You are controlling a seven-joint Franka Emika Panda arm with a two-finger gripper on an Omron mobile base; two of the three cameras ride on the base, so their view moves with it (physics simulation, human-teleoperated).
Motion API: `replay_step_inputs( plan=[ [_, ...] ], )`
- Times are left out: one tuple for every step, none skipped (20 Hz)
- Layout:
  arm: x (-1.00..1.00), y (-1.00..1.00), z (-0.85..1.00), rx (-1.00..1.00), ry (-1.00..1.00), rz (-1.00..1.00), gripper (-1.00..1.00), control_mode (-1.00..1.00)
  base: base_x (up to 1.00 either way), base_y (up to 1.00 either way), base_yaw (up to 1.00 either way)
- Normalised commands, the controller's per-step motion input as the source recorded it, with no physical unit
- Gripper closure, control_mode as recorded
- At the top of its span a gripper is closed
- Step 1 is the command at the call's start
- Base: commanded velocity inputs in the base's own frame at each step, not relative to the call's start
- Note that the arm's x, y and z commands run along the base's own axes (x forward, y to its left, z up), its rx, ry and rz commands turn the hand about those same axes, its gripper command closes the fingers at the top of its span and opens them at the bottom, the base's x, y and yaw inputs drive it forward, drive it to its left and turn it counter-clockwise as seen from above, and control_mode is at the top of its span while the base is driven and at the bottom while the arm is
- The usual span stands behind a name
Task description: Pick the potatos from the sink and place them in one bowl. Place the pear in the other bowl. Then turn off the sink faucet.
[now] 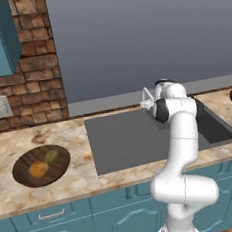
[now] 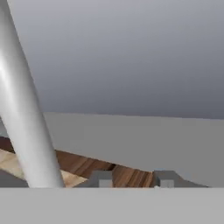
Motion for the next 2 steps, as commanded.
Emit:
replay_step_inputs(
  plan=[
    [-0.59,-0.87,-0.92,0.00,-0.38,0.19,1.00,-1.00,0.00,0.00,0.00],
    [-0.57,-1.00,-0.79,0.02,-0.42,0.21,1.00,-1.00,0.00,0.00,0.00]
  ],
)
